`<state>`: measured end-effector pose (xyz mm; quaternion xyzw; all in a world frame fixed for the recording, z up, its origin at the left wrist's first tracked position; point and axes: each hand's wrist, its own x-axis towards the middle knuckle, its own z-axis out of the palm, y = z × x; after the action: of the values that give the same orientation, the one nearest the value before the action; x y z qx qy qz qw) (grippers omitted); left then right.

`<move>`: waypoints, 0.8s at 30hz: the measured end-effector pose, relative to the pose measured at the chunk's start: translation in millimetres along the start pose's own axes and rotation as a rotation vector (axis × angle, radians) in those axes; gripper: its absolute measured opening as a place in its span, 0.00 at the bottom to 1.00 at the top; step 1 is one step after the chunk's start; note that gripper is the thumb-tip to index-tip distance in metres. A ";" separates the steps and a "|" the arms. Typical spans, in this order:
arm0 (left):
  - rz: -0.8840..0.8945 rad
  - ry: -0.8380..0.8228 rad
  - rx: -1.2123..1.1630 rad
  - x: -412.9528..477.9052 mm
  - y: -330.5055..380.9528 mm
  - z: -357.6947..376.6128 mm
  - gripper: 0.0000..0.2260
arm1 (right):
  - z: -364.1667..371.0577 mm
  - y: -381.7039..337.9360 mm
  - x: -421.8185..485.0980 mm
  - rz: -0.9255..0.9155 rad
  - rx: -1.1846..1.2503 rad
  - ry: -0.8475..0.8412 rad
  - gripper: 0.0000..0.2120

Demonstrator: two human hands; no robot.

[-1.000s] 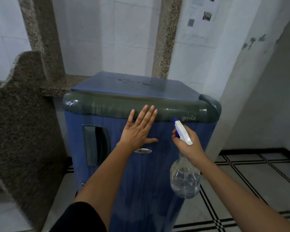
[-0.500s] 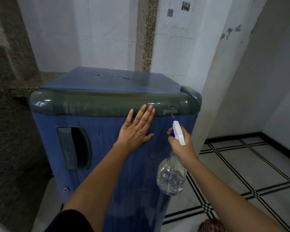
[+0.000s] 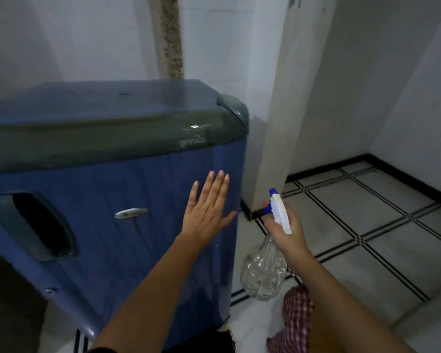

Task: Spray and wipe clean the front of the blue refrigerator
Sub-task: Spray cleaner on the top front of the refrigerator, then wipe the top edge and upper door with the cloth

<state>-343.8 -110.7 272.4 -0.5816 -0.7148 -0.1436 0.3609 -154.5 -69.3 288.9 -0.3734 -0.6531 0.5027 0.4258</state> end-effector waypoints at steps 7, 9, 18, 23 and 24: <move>0.055 -0.347 -0.363 -51.7 156.7 43.5 0.32 | -90.9 93.4 -22.6 0.104 -0.062 0.121 0.13; 0.082 -0.455 -0.456 -70.0 207.7 60.8 0.31 | -121.0 128.1 -29.0 0.156 -0.070 0.157 0.14; 0.142 -0.856 -0.727 -133.3 369.7 131.4 0.31 | -218.0 257.9 -41.7 0.227 -0.172 0.311 0.15; 0.148 -0.984 -0.821 -176.3 444.0 186.7 0.38 | -258.0 335.8 -41.3 0.267 -0.214 0.384 0.19; 0.135 -0.996 -0.847 -190.3 459.9 199.7 0.40 | -265.2 353.7 -41.4 0.269 -0.223 0.394 0.18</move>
<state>28.5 5.5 -95.7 -0.7138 -0.6400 -0.1032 -0.2650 128.5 58.8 -28.4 -0.5920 -0.5537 0.3973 0.4302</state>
